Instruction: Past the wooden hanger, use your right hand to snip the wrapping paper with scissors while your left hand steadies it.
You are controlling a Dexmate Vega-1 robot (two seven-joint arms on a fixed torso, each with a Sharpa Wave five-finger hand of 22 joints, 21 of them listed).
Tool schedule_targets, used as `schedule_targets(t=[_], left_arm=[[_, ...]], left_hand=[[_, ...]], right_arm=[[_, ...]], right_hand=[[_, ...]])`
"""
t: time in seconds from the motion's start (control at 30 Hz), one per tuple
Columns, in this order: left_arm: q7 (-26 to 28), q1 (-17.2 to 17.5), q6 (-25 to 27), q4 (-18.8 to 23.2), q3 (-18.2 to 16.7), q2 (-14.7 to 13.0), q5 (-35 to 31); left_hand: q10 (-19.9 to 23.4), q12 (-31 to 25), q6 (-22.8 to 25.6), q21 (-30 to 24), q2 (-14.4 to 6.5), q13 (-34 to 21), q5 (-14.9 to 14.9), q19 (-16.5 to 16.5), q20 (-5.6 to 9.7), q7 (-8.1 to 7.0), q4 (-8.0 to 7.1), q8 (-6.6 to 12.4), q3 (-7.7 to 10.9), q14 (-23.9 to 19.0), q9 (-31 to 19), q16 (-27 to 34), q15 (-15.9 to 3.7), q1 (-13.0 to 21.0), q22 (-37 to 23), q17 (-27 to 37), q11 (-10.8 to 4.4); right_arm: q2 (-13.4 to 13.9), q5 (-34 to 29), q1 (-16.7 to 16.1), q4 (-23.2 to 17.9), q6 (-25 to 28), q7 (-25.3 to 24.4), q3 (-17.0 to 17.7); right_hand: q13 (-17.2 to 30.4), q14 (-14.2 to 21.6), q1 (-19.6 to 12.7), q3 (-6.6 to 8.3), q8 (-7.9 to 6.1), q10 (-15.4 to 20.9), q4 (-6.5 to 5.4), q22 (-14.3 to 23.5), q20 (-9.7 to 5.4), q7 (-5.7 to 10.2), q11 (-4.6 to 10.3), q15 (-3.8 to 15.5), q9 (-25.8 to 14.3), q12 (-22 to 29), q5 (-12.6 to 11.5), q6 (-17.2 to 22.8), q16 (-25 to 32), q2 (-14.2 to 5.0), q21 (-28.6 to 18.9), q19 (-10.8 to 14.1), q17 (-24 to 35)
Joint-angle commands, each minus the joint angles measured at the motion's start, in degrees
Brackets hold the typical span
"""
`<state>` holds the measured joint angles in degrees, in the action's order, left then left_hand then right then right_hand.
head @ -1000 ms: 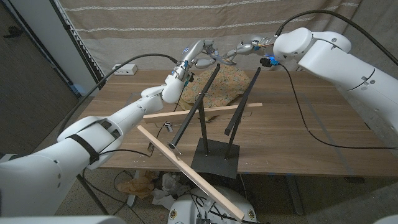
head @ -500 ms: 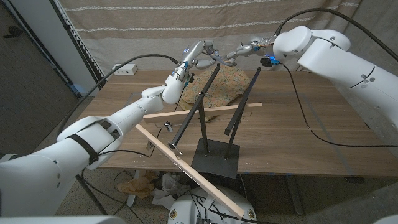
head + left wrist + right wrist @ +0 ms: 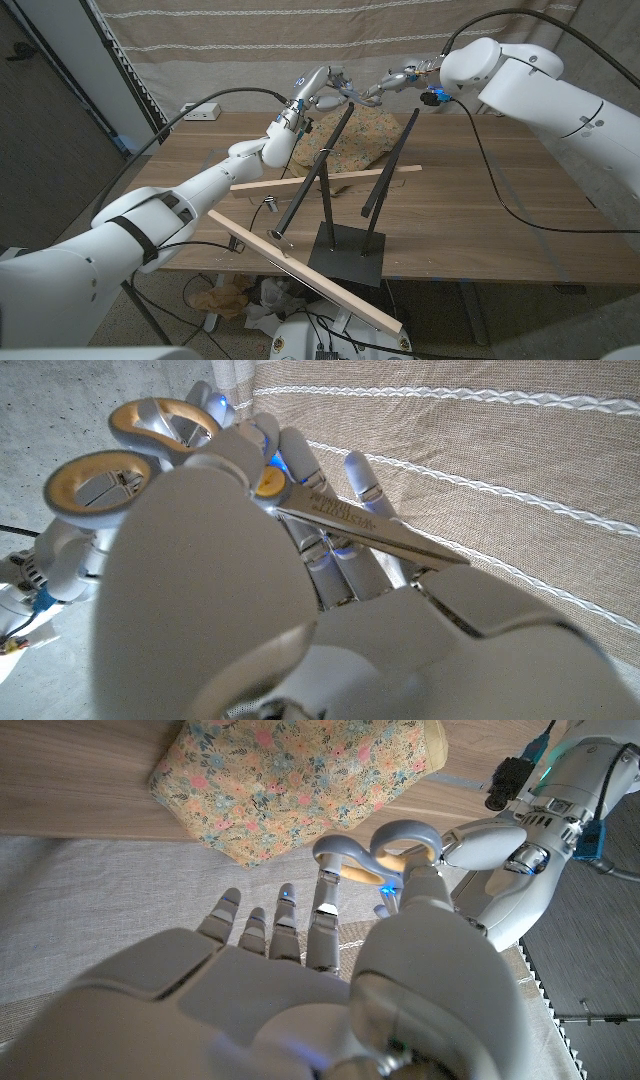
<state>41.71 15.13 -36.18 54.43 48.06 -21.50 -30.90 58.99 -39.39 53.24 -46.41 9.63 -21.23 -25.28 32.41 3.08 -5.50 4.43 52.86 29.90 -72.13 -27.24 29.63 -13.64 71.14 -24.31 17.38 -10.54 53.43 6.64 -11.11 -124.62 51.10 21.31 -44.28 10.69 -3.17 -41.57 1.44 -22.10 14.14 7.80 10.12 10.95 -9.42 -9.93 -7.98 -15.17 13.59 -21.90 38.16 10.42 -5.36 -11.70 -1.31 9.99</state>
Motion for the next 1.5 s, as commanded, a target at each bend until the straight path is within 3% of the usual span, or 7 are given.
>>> schedule_targets(t=[0.03, 0.67, 0.87, 0.97, 1.1, 1.5], left_arm=[[-0.1, 0.4, 0.6, 0.8, 0.0, -0.1, 0.2], [-0.5, 0.8, 1.1, 1.8, -0.2, -0.1, 0.0], [-1.6, 1.1, 1.9, 2.5, -0.4, -0.1, 0.6], [-0.8, 0.8, 1.4, 1.9, -0.2, 0.0, 0.0], [-0.4, 0.7, 1.2, 1.4, -0.1, 0.3, 0.0], [-0.1, 0.7, 1.1, 0.9, 0.1, 0.6, 0.2]], left_hand=[[0.8, 0.4, 2.6, -0.3, 0.3, 0.1, 0.3, 0.2, 6.6, 2.17, 0.13, -0.11, 0.32, -0.6, -0.3, -0.6, 0.12, -0.5, 0.2, 0.0, 0.0], [1.1, 1.3, 2.7, -0.6, 0.3, 0.2, 0.9, 0.3, 6.85, 2.16, 0.41, -0.24, 0.67, -1.6, -0.2, -1.9, 0.08, -0.9, 1.2, -0.5, -0.21], [1.3, 1.4, 2.8, -0.7, 0.4, 0.2, 1.0, 0.3, 6.87, 2.19, 0.52, -0.24, 0.69, -1.8, -0.2, -2.1, 0.08, -1.1, 1.5, -0.6, -0.24], [1.3, 1.5, 2.7, -0.8, 0.4, 0.1, 1.2, 0.3, 6.89, 2.27, 0.59, -0.29, 0.72, -1.9, -0.2, -2.4, 0.08, -1.1, 1.7, -0.6, -0.25], [1.3, 1.7, 2.7, -0.9, 0.4, 0.1, 1.3, 0.3, 6.91, 2.3, 0.68, -0.33, 0.73, -2.1, -0.2, -2.6, 0.07, -1.2, 1.9, -0.7, -0.27], [1.6, 2.0, 2.9, -1.2, 0.4, 0.0, 1.6, 0.3, 7.02, 2.29, 0.95, -0.39, 0.85, -2.6, -0.1, -3.3, 0.05, -1.3, 2.4, -0.9, -0.29]], right_arm=[[0.1, -2.4, 2.2, 0.9, -0.4, 3.7, -2.3], [-0.7, -6.9, 5.1, 2.6, -1.7, 10.0, -5.3], [-1.0, -8.4, 6.1, 3.2, -2.4, 12.2, -6.3], [-1.2, -9.2, 6.5, 3.6, -2.9, 13.5, -6.8], [-1.5, -10.7, 7.2, 3.9, -3.3, 14.8, -7.5], [-3.2, -14.3, 8.7, 6.0, -3.8, 18.4, -9.4]], right_hand=[[0.0, 0.5, -0.7, 0.05, -0.01, 1.1, 0.49, 0.2, -0.13, -0.05, 0.55, -0.14, 0.0, 0.6, -0.4, 0.0, 0.0, 0.26, 0.0, 0.3, 0.1], [0.0, 0.0, -2.3, 0.37, 0.72, 1.6, 0.99, 0.2, -0.6, 0.21, 0.92, -0.06, 0.3, 0.7, -1.1, -1.0, -0.2, 0.3, 0.4, -0.6, 0.1], [0.0, 0.8, -2.9, 0.37, 1.07, 1.5, 1.0, 0.2, 0.08, 0.37, 1.06, -1.44, 0.4, 0.6, -1.4, -1.5, 0.1, 0.42, 0.4, -0.6, 0.1], [0.0, 1.1, -3.0, 0.35, 1.13, 1.5, 0.98, 0.2, -0.09, 0.6, 1.24, -1.54, 0.4, 0.5, -1.5, -1.5, 0.2, 0.46, 0.5, -0.8, 0.1], [0.0, 1.4, -3.1, 0.25, 1.29, 1.5, 0.88, 0.3, -1.49, 0.7, 1.34, -1.01, 0.5, 0.5, -1.6, -1.7, 0.2, 0.59, 0.1, 0.0, 0.1], [0.0, 0.9, -3.2, 0.06, 1.4, 1.0, 0.76, 0.3, -1.88, 0.74, 1.45, -0.72, 0.5, 0.2, -1.9, -1.5, 0.0, 0.83, 0.1, 0.0, 0.1]])
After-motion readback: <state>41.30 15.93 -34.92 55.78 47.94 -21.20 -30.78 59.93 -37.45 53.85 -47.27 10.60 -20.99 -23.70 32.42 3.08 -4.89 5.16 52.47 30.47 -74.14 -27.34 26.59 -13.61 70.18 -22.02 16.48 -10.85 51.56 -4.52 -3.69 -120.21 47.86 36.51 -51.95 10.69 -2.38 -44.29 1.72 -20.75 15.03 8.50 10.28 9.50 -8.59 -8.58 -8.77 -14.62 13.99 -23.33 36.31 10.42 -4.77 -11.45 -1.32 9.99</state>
